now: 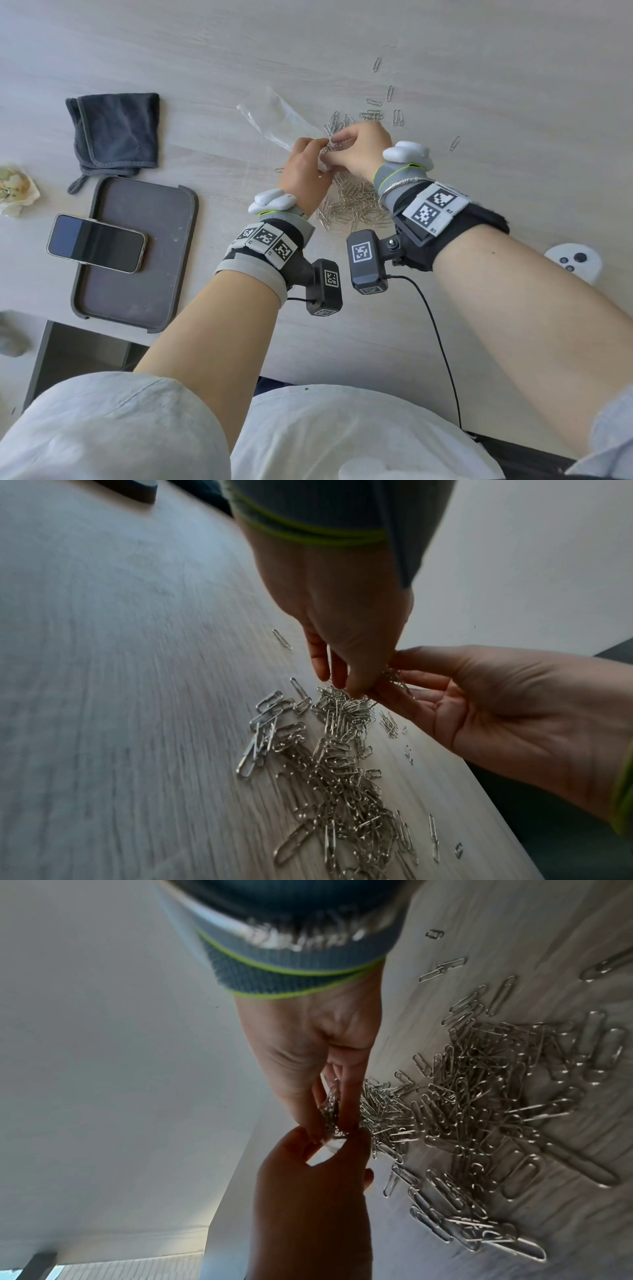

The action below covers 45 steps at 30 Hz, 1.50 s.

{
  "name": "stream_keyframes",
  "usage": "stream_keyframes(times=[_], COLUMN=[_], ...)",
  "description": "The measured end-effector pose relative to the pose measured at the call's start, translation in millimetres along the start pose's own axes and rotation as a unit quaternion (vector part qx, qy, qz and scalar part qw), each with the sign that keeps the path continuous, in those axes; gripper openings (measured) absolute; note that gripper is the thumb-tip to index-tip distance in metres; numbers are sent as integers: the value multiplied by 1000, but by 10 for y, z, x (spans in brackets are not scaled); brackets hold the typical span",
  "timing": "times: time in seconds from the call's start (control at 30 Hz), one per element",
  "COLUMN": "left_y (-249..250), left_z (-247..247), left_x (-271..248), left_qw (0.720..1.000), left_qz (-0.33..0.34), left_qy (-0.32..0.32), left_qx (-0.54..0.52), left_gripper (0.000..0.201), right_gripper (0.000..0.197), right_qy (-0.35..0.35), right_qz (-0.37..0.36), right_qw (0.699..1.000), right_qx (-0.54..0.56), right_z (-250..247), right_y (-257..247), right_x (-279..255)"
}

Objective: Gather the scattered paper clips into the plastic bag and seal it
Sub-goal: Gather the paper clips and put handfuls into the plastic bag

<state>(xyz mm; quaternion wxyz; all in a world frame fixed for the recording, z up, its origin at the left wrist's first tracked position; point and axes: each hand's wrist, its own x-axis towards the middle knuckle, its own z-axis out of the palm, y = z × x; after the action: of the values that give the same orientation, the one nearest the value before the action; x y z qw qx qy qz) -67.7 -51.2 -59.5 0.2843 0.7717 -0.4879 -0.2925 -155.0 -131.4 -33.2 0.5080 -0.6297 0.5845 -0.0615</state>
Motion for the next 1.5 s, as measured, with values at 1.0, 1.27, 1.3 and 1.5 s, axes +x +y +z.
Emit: stream_keyframes(times=[1.0, 1.27, 1.3, 1.5], left_y=[-94, -384, -400, -449], left_z=[-150, -230, -255, -252], left_x=[5, 28, 38, 93], left_qw=[983, 990, 991, 993], left_qz=[-9, -40, -46, -59], left_qy=[165, 134, 123, 104], left_qx=[-82, -10, -8, 0], left_gripper=[61, 63, 62, 51], right_gripper=[34, 60, 61, 68], right_qy=[117, 72, 60, 6], right_qz=[-15, -39, -36, -112], right_qw=[988, 964, 962, 939], right_qx=[-97, -252, -265, -326], right_z=[-185, -65, -40, 69], right_y=[490, 392, 359, 252], right_x=[172, 413, 451, 540])
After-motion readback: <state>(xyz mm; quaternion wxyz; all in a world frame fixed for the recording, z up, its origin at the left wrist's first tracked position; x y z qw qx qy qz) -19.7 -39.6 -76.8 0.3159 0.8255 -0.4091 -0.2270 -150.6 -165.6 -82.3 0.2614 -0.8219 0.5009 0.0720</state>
